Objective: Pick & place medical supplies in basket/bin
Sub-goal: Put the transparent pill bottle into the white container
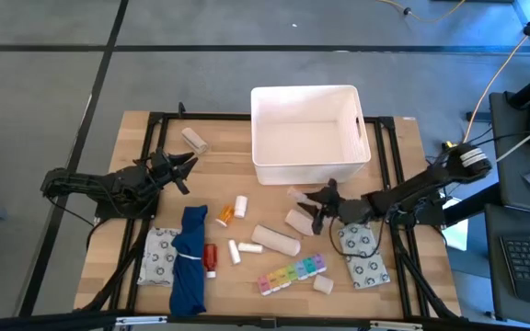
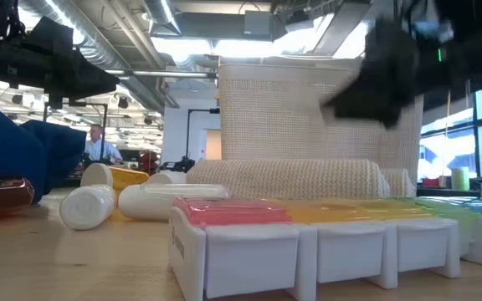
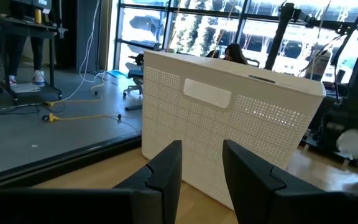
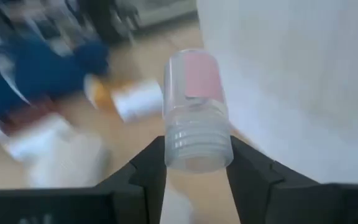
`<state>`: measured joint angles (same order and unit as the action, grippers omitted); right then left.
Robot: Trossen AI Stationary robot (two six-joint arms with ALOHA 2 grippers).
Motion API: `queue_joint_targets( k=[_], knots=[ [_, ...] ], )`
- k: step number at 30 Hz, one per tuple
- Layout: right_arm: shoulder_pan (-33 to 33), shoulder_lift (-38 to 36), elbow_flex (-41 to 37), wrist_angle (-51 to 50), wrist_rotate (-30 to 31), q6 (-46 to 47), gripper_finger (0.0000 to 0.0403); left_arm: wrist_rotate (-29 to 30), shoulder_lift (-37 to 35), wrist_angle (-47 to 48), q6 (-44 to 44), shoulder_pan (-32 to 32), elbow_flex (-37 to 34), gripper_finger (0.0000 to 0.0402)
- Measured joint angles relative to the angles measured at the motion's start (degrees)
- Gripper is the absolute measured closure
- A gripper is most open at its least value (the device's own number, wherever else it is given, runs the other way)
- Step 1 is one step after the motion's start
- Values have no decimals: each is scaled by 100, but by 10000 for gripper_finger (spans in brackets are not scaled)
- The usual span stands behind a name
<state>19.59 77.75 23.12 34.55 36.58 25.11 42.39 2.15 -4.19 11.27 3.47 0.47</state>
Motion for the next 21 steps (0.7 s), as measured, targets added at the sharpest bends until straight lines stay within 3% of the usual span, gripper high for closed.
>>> queue_joint_targets(
  k=[5, 10, 15, 21],
  knots=[
    [-9, -957, 543, -86, -27, -820, 262, -2, 0, 0, 2, -1, 0, 290],
    [-45, -1609, 1590, -580, 527, -2257, 262, 0, 0, 0, 18, -1, 2, 290],
    [-423, -1762, 3374, -3057, 1089, -2890, 262, -2, 0, 0, 307, 1, 1, 290],
    [-1550, -1417, 5813, -6852, 867, -1864, 268, -2, 0, 0, 419, -1, 0, 290]
  ],
)
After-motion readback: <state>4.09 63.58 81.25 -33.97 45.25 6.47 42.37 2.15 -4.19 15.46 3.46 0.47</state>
